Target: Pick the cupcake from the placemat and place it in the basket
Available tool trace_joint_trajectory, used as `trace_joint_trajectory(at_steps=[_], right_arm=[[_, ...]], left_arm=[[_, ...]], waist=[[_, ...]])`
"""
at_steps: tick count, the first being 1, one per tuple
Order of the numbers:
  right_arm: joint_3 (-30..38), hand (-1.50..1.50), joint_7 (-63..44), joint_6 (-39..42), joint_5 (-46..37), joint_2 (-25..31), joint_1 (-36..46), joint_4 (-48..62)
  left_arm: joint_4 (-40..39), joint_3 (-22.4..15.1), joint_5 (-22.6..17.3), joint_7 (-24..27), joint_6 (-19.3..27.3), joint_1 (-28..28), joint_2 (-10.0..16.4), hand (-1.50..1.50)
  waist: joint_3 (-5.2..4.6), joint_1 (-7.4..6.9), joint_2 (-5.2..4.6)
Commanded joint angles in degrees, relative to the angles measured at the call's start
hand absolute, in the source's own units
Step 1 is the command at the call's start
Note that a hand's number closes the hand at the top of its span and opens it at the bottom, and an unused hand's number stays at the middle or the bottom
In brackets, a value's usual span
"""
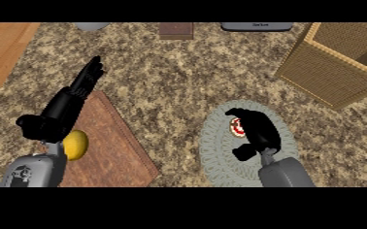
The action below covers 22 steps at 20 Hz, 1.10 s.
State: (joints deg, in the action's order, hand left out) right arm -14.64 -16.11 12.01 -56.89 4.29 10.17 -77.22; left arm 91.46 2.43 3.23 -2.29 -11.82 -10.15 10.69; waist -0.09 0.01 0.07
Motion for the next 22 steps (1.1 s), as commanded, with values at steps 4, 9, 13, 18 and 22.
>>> trace_joint_trajectory(at_steps=[4, 9, 13, 18, 22], right_arm=[[0.1, 1.50, 2.7, 2.0, -1.0, 1.7, -1.3, -0.7], [-2.1, 1.50, 7.5, -2.2, -6.0, 3.4, 3.1, 5.8], [-5.2, 1.50, 4.6, -5.2, -9.9, 0.8, -0.3, 0.7], [-1.7, 1.50, -12.1, -11.1, -8.2, -4.1, 10.5, 10.5], [-4.2, 1.50, -22.0, -20.3, -4.5, -4.2, 10.4, 12.2]], left_arm=[[7.1, -0.1, -0.3, -3.8, -0.7, 3.4, -0.9, 0.00], [-3.2, 1.0, 1.4, 3.2, -1.3, 0.2, -0.2, 0.00], [-2.7, 1.4, 2.0, 1.8, -0.1, -1.3, -0.7, 0.00], [-2.6, 1.8, 0.1, 2.3, -2.8, -0.1, 0.4, 0.00], [-1.2, 1.9, -0.3, 1.8, -2.9, -0.3, 0.3, 0.00]], waist=[[0.10, -0.10, -0.01], [0.09, -0.02, -0.14], [0.09, 0.10, -0.06], [0.10, -0.99, -0.41], [0.13, -0.99, -0.24]])
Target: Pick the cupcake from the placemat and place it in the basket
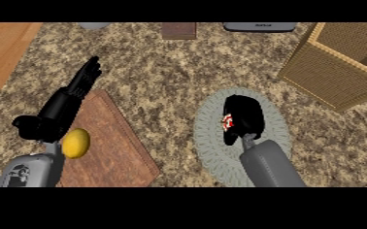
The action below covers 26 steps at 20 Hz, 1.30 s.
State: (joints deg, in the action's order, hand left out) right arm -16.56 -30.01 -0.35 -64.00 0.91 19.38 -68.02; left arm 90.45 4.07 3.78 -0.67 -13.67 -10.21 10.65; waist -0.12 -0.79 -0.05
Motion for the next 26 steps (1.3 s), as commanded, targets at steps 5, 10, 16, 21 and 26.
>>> trace_joint_trajectory(at_steps=[5, 10, 16, 21, 26], right_arm=[[-3.5, 1.50, -9.1, -16.4, 13.9, -0.9, 5.3, -1.2], [-6.0, 1.50, -11.7, -25.1, 14.1, -0.9, 8.1, -14.7], [-7.5, 1.50, -25.2, -21.9, 6.0, -0.9, 12.1, -29.7], [-5.1, 1.50, -36.5, -12.5, 0.5, -0.9, 17.3, -35.3], [2.4, 1.50, -34.8, -6.9, -2.5, 0.4, 20.5, -31.9]], left_arm=[[2.1, -3.0, 2.1, -0.4, 0.9, 1.9, -2.0, 0.00], [-0.1, -1.1, 1.2, -0.5, 1.2, 0.2, -1.7, 0.00], [3.1, -1.2, 0.9, -1.4, 0.8, 2.8, -1.4, 0.00], [2.9, 0.2, -1.1, -2.4, -0.7, 1.7, -0.5, 0.00], [1.7, -2.6, 2.7, -1.1, 2.4, 1.8, -3.5, 0.00]], waist=[[0.20, -0.69, -0.02], [0.15, 0.57, 0.37], [0.08, 1.09, 0.55], [0.07, 0.83, 0.35], [0.08, 0.68, 0.17]])
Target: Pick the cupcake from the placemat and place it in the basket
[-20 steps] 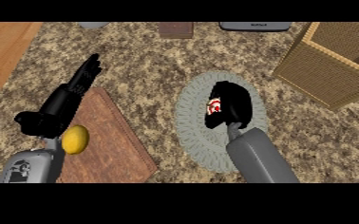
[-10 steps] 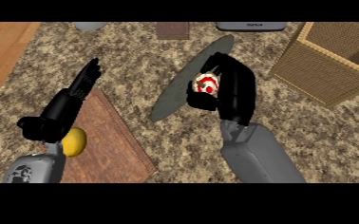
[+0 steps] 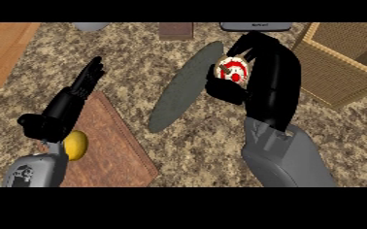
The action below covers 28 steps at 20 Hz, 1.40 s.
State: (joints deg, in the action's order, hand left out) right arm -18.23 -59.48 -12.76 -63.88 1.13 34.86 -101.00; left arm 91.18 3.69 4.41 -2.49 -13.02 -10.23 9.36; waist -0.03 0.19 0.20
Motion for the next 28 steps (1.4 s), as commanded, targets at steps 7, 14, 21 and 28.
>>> trace_joint_trajectory(at_steps=[7, 14, 21, 28], right_arm=[[16.7, 1.50, 1.2, 4.0, 2.0, 5.5, 12.3, 10.1], [27.5, 1.50, 9.0, -6.2, 3.8, 12.4, 19.2, 26.2], [32.2, 1.50, 15.1, -13.9, 4.6, 17.0, 18.9, 35.2], [35.7, 1.50, 20.2, -9.6, 12.7, 21.6, 16.1, 37.3]], left_arm=[[1.5, -1.1, 2.0, 2.1, 0.5, 3.2, -0.7, 0.00], [-0.3, 0.5, -0.1, 1.4, -1.5, -0.1, 0.6, 0.00], [-1.9, 0.4, 0.3, 3.0, -1.8, 0.1, 0.4, 0.00], [-3.0, 2.4, -0.4, 3.6, -1.8, -0.9, 1.2, 0.00]], waist=[[0.01, -0.57, -0.21], [0.03, -1.04, -0.51], [0.02, -0.77, -0.43], [0.02, -0.40, -0.28]])
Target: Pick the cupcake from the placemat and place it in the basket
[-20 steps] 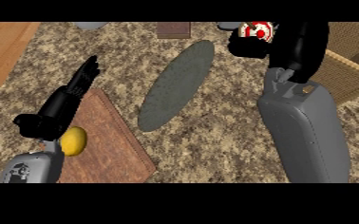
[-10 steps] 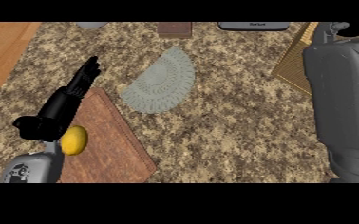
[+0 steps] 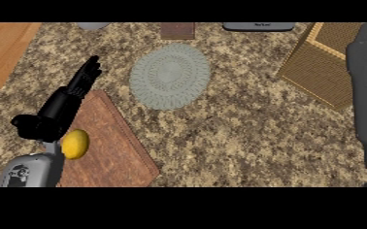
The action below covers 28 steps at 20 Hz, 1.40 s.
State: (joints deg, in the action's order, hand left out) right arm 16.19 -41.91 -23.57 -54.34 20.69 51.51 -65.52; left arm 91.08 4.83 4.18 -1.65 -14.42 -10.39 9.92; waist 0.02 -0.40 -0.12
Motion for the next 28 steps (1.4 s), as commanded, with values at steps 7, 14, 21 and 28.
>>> trace_joint_trajectory(at_steps=[7, 14, 21, 28], right_arm=[[6.2, 1.50, 16.3, -4.9, 9.4, 6.3, -7.7, 7.6], [8.1, 1.50, 29.1, -14.7, 11.0, 7.9, -4.5, 24.8], [13.7, -1.50, 36.1, -20.0, 17.3, 11.5, 2.5, 34.1], [12.6, -1.50, 44.6, -22.0, 20.8, 9.0, 0.0, 33.6]], left_arm=[[2.8, -1.9, 2.0, 1.0, 1.1, 3.5, -1.6, 0.00], [1.8, -1.7, 1.8, 1.3, 0.4, 2.7, -1.3, 0.00], [-2.5, 0.2, 0.1, 1.7, -0.3, -1.8, -1.0, 0.00], [-0.8, 0.7, 0.1, 2.0, -1.1, 1.3, 0.0, 0.00]], waist=[[0.01, 0.19, 0.10], [0.03, -0.69, -0.21], [0.05, -1.18, -0.51], [0.01, -0.52, -0.14]])
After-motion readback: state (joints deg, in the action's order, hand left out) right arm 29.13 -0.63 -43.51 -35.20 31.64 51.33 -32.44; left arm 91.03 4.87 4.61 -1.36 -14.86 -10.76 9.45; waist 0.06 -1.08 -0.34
